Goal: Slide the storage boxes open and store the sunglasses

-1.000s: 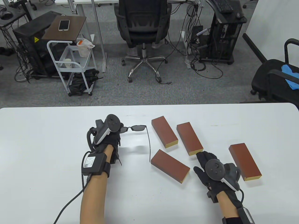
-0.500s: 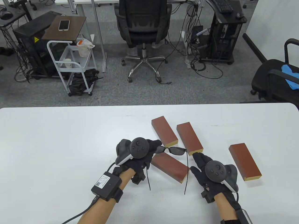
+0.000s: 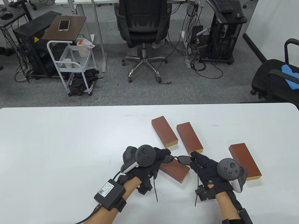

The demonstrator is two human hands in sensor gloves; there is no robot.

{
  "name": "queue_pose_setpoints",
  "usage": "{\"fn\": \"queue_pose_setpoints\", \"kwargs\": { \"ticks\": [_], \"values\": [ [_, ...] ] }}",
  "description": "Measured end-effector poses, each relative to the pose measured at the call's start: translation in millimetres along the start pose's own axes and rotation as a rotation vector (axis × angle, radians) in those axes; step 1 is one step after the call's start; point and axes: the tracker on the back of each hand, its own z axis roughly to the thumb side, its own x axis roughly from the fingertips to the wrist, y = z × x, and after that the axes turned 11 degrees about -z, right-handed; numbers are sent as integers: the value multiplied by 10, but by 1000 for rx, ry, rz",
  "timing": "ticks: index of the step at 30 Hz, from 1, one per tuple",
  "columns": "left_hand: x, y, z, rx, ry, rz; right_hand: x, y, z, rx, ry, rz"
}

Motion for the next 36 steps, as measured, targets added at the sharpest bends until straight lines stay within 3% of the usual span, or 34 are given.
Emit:
{"fn": "queue_pose_setpoints", "kwargs": {
  "ticks": [8,16,23,30,36],
  "values": [
    [43,-28,-24,173,-35,-61,13,28,6,-153,-100,-70],
    [178,121,-301,896,-64,-89,61,65,38,-170,-282,-206],
    [242,290,-330,1166,37,-59,127,39,64,-195,-418,-227],
    [268,419,-289,1201,-2,-11,196,11,28,-250,-552,-217],
    [281,501,-284,1240,-56,5,196,1,-26,-273,-547,-190]
  ]
}}
